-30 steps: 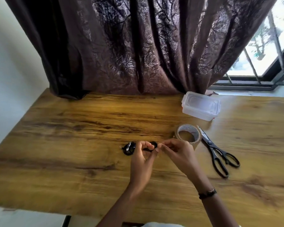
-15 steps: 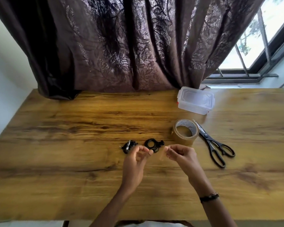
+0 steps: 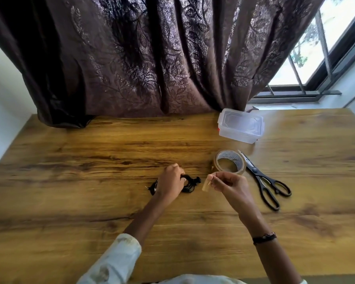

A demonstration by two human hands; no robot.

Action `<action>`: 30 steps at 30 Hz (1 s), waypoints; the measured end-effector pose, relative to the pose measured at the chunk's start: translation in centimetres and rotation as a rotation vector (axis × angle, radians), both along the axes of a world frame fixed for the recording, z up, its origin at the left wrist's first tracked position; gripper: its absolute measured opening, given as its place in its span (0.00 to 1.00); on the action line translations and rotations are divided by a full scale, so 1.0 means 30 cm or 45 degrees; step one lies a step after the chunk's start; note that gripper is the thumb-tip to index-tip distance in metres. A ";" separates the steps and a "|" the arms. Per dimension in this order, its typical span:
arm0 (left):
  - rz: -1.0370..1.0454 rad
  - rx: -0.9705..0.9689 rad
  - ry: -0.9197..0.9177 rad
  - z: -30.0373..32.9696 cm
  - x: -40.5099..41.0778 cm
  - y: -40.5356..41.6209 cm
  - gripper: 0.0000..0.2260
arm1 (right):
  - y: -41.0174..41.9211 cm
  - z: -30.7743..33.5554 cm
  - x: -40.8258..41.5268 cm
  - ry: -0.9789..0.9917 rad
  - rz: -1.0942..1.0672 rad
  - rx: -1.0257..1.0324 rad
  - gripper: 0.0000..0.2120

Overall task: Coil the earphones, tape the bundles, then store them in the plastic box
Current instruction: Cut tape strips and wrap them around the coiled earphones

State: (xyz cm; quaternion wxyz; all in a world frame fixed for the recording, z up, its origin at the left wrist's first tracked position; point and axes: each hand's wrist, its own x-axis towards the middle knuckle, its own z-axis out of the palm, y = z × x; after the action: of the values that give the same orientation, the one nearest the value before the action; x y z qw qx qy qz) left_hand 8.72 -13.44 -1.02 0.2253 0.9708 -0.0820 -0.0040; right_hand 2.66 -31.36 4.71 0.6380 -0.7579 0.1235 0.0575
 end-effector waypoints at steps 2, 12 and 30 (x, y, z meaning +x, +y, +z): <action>-0.009 0.020 -0.020 -0.002 0.004 0.000 0.09 | -0.002 -0.001 0.008 -0.004 0.006 -0.018 0.02; -0.077 -0.077 0.016 0.032 0.006 0.018 0.05 | -0.002 0.000 0.046 -0.113 0.030 -0.115 0.05; -0.253 -0.656 -0.094 0.468 -0.097 0.064 0.04 | 0.075 0.235 0.139 -0.822 0.138 -0.364 0.02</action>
State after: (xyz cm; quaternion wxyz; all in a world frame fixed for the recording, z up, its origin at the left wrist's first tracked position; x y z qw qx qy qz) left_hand 5.82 -11.51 13.01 0.4602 0.8682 -0.1833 0.0301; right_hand 6.83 -29.12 11.76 0.5277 -0.8240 -0.1181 -0.1692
